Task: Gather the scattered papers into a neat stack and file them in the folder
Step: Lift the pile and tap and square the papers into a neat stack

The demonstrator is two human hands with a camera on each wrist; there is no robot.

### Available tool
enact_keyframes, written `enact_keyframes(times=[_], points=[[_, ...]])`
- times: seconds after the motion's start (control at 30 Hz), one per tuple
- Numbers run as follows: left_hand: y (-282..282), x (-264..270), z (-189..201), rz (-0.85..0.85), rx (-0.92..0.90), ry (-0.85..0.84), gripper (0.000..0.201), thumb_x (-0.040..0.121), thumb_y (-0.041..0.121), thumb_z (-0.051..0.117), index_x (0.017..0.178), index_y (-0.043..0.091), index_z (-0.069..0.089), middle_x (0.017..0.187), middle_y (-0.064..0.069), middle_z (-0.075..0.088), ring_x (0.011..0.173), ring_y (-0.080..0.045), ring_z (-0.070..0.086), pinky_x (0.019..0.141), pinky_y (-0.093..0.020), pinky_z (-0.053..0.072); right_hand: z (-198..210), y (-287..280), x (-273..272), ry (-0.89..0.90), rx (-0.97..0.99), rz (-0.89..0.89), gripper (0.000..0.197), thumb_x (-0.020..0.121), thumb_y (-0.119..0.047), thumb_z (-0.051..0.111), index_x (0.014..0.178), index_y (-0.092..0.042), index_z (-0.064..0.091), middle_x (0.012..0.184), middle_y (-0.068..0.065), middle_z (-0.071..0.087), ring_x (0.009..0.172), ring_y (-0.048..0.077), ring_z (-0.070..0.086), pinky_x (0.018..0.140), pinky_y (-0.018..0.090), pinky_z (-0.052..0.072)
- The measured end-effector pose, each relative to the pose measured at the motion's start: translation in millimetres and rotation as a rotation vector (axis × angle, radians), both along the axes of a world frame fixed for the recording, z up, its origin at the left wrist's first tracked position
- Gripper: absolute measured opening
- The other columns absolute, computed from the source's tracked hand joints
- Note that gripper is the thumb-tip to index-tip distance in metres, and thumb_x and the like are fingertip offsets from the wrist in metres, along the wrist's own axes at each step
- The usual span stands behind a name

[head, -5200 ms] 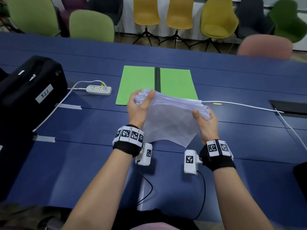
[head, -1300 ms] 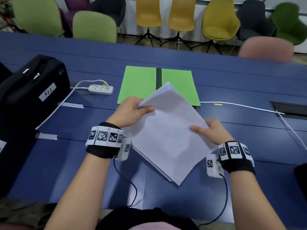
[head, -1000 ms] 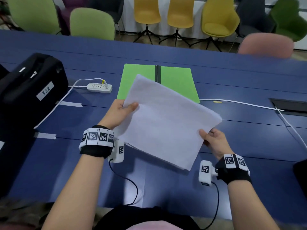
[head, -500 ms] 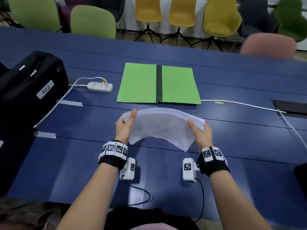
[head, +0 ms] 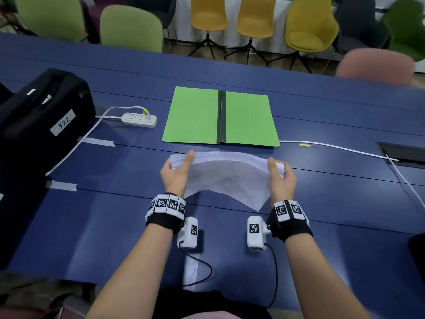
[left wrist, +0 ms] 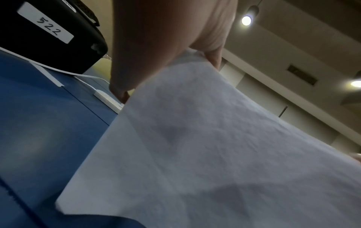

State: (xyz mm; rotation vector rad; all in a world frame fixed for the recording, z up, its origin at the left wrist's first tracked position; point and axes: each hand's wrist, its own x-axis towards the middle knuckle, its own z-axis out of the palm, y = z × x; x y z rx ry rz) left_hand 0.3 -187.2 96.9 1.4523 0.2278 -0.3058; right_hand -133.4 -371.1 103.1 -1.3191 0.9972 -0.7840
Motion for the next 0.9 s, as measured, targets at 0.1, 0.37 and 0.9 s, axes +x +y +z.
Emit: enact_keyframes(times=[0.1, 0.37, 0.9], points=[[0, 4, -2, 0.006, 0.014, 0.026, 0.081, 0.051, 0.059, 0.084, 0.117, 0.017, 0.063, 0.118, 0.002, 0.066, 0.106, -0.016, 0.063, 0.101, -0.041, 0.048, -5, -4, -3, -0.015, 0.0, -0.014, 0.009, 0.079, -0.029, 0.064, 0.071, -0.027, 0.06, 0.077, -0.011, 0.059, 0.076, 0.008, 0.053, 0.08, 0.023, 0.042], [0, 12, -4, 0.003, 0.023, 0.045, 0.089, 0.048, 0.064, 0.082, 0.117, 0.012, 0.062, 0.122, -0.001, 0.065, 0.111, -0.019, 0.062, 0.103, -0.041, 0.047, -12, -3, -2, -0.006, 0.001, -0.046, 0.013, 0.079, -0.025, 0.066, 0.068, -0.027, 0.061, 0.079, -0.009, 0.064, 0.078, 0.014, 0.056, 0.08, 0.032, 0.045], [2, 11, -6, -0.092, 0.016, 0.105, 0.06, 0.056, 0.056, 0.083, 0.1, 0.018, 0.069, 0.107, 0.004, 0.07, 0.105, -0.017, 0.064, 0.1, -0.035, 0.047, -13, -7, -8, -0.064, -0.12, -0.033, 0.032, 0.086, -0.015, 0.066, 0.067, -0.023, 0.041, 0.078, 0.0, 0.059, 0.075, 0.001, 0.06, 0.077, 0.011, 0.044]])
